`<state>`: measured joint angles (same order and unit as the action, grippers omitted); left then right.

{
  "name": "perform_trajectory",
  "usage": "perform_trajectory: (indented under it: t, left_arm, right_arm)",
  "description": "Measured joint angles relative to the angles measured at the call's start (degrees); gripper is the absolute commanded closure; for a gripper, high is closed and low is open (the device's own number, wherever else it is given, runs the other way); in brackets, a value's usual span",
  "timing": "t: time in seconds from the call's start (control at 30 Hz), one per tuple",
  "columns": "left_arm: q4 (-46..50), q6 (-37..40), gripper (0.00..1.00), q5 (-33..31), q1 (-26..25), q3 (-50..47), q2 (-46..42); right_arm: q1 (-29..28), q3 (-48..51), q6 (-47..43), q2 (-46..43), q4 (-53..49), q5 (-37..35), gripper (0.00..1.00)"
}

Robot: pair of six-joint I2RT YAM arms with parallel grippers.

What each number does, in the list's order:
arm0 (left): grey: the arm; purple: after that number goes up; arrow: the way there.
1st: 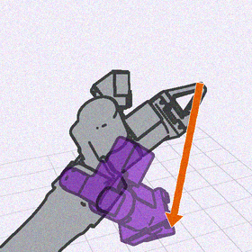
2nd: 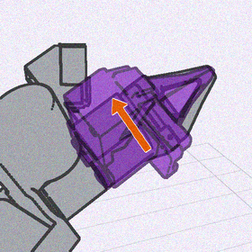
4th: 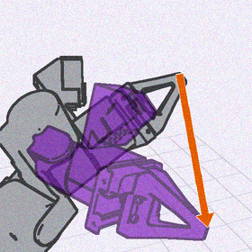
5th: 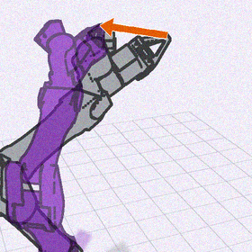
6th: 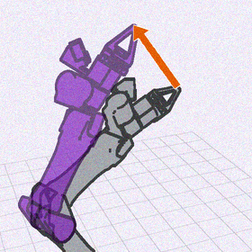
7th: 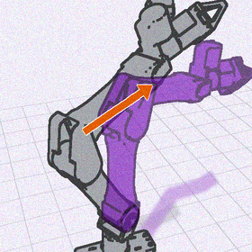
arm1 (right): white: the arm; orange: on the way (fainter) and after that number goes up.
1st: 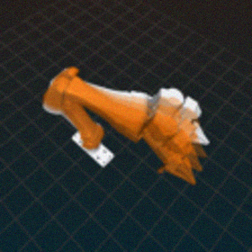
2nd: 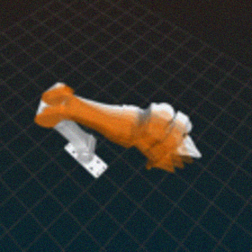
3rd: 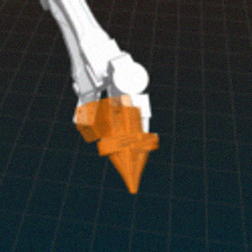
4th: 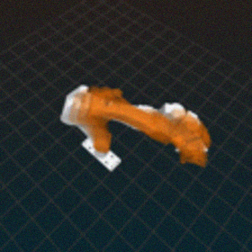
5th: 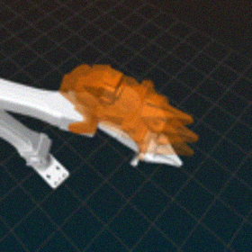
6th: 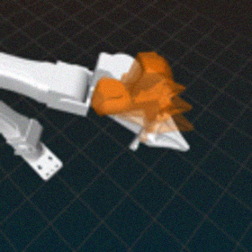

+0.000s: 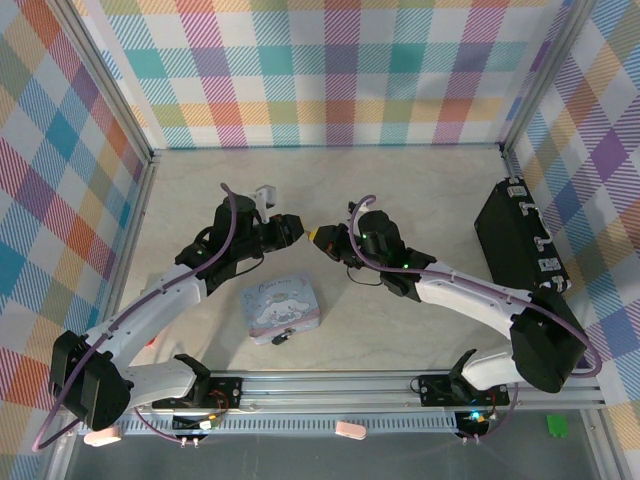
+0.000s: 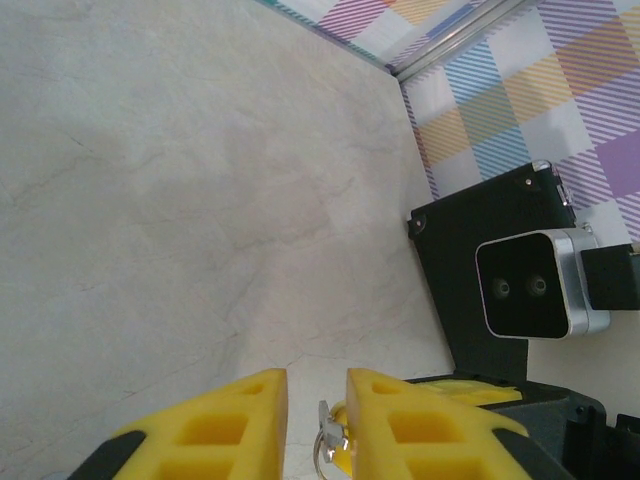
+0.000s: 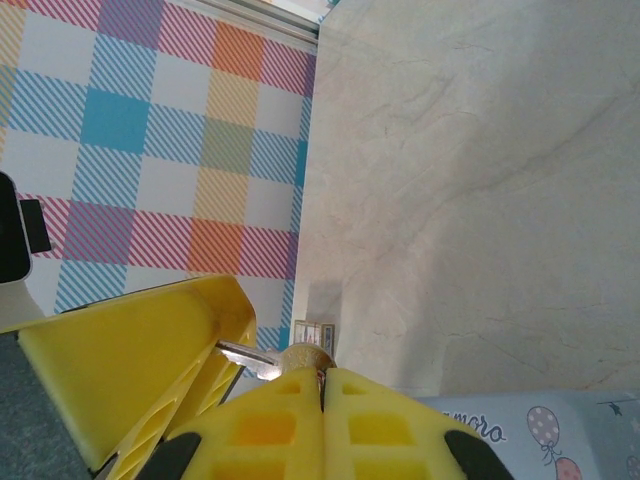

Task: Unlock a padlock with a key

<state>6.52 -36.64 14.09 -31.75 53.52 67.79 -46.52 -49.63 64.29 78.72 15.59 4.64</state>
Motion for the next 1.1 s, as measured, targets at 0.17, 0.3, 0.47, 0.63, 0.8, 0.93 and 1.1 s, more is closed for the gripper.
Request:
perform_trajectory:
  t: [0.17,0.3,0.47,0.63,0.8,0.93,1.1]
  left_arm:
    - [0.48,-0.02,0.87,0.02,0.0,0.02,0.13]
    - [0.7,-0.04,0.91,0.02,0.0,0.02,0.15]
    - [0.79,-0.22,0.96,0.04,-0.02,0.28,0.15]
    - [0.81,-0.39,1.0,-0.13,-0.02,0.37,0.09]
    - [0.07,-1.77,1.0,-0.9,-0.02,0.35,-0.46]
    - [-1.62,-3.41,1.0,-1.09,-0.02,0.31,-0.52]
    - [-4.37,-5.53,1.0,0.02,-0.02,0.31,-0.13]
  right_arm:
    - [0.0,-0.02,-0.02,0.0,-0.02,0.0,1.0]
    - [0.0,-0.13,-0.02,0.0,-0.17,0.0,1.0]
    - [0.0,-0.24,-0.04,0.0,-0.26,0.0,1.0]
    - [0.0,-0.39,-0.2,0.0,-0.28,0.04,0.96]
    - [1.75,0.59,-0.76,0.0,3.43,2.75,0.75]
    - [6.82,4.15,0.22,0.28,14.91,8.83,0.58]
    - [12.11,7.48,3.08,5.14,30.71,15.47,0.53]
